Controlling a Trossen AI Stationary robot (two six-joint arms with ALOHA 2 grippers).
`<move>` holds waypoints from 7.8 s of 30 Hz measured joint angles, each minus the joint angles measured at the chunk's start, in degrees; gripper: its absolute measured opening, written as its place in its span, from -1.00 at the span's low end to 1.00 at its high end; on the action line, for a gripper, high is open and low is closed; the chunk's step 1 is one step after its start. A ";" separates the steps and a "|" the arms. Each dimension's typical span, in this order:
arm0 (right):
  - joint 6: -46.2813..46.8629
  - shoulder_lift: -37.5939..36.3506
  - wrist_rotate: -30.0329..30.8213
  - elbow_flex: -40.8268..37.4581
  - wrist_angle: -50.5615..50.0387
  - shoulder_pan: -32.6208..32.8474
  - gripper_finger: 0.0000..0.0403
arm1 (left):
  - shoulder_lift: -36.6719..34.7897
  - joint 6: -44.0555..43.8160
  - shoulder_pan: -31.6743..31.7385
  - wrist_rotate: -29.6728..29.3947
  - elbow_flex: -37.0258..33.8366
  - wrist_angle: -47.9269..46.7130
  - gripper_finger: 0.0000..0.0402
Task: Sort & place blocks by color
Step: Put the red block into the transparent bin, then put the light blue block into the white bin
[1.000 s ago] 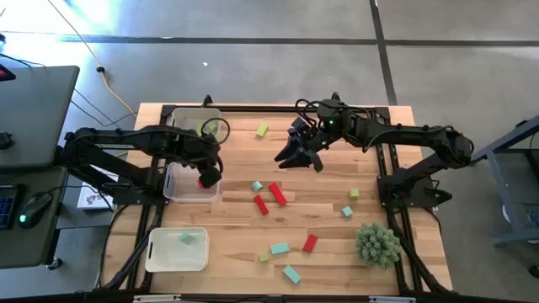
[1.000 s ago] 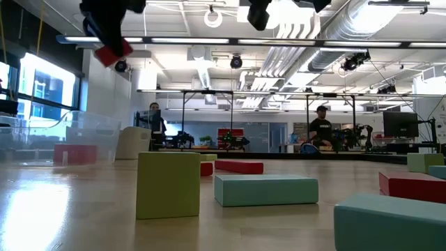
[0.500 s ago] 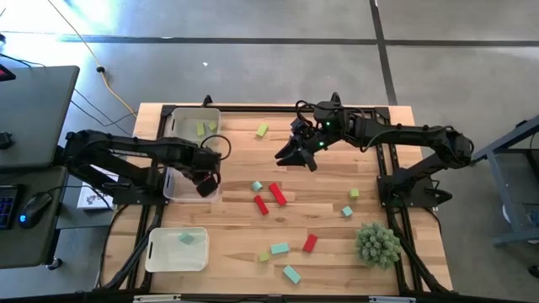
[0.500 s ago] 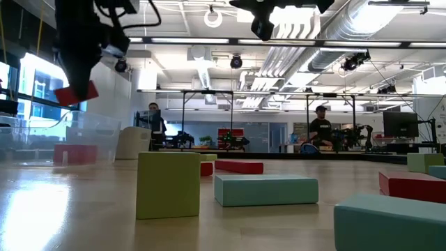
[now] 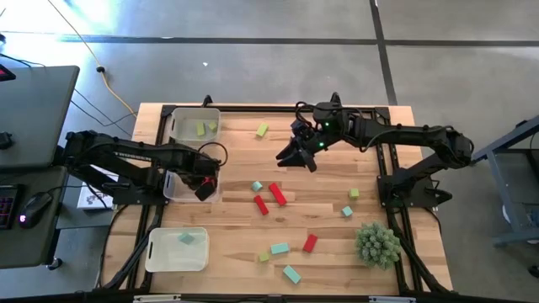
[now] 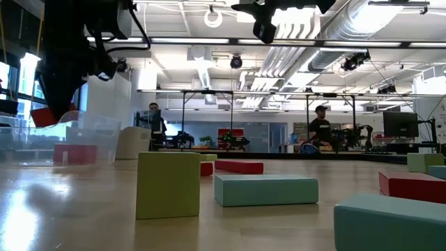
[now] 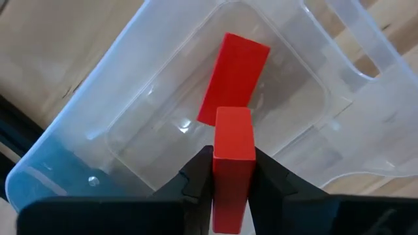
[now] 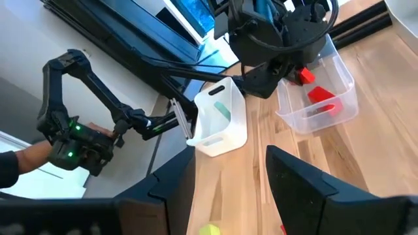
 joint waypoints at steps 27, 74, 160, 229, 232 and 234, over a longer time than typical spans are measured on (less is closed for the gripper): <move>-1.55 0.00 21.78 0.00 -8.87 12.85 -0.14 | -0.02 -3.51 -5.28 2.23 0.90 3.25 -0.44; -9.32 27.13 43.05 0.04 -3.73 40.54 0.10 | -0.02 -21.68 -36.52 -0.72 14.33 16.77 -0.44; -34.40 19.08 37.68 0.02 -1.68 21.38 -0.50 | 0.00 -16.21 -5.49 12.57 14.31 25.59 -0.07; -47.77 9.49 49.09 0.02 5.84 10.53 -0.22 | 5.67 -3.64 6.49 -1.80 14.29 50.53 -0.83; -47.38 9.49 50.14 0.02 5.59 10.70 0.01 | 4.90 -2.99 5.87 -1.60 14.29 48.17 -0.83; -46.97 9.49 50.41 0.02 5.36 10.80 0.10 | 4.13 -3.00 5.37 -1.63 14.29 45.15 -0.83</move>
